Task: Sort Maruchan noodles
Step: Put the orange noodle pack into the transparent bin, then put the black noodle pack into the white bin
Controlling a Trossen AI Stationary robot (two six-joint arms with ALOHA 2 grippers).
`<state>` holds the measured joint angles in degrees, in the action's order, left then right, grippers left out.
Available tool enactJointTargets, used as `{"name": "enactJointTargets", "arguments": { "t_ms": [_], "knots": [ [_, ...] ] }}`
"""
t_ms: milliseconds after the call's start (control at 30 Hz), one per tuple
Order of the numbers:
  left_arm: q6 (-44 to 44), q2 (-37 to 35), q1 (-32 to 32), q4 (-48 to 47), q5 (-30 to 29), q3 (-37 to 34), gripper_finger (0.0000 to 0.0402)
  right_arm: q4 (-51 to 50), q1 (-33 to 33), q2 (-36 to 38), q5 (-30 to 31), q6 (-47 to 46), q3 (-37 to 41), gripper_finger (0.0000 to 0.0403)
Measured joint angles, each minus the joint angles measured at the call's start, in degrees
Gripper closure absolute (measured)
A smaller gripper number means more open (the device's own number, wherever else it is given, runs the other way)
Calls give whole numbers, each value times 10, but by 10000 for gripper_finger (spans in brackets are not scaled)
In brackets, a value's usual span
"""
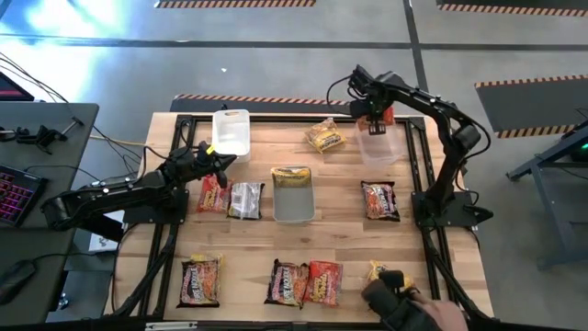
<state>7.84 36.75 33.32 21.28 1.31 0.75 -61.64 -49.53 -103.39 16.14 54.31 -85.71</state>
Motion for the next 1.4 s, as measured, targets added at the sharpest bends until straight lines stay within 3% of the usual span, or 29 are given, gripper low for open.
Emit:
{"name": "enactJointTargets", "arguments": {
  "t_ms": [400, 633, 733, 1067, 1400],
  "knots": [
    [0, 0, 0, 0, -3, 0, 401, 34, -27, 0, -58, -17, 4, 386],
    [1, 0, 0, 0, -3, 0, 401, 50, -30, 0, -62, -28, 4, 384],
    [5, 0, 0, 0, -3, 0, 401, 57, -30, 0, -56, -54, 4, 363],
    [11, 0, 0, 0, -3, 0, 401, 36, -30, 0, -50, -102, 4, 227],
    [11, 0, 0, -1, -3, 0, 401, 23, -29, 0, -51, -138, 3, 226]
  ]
}}
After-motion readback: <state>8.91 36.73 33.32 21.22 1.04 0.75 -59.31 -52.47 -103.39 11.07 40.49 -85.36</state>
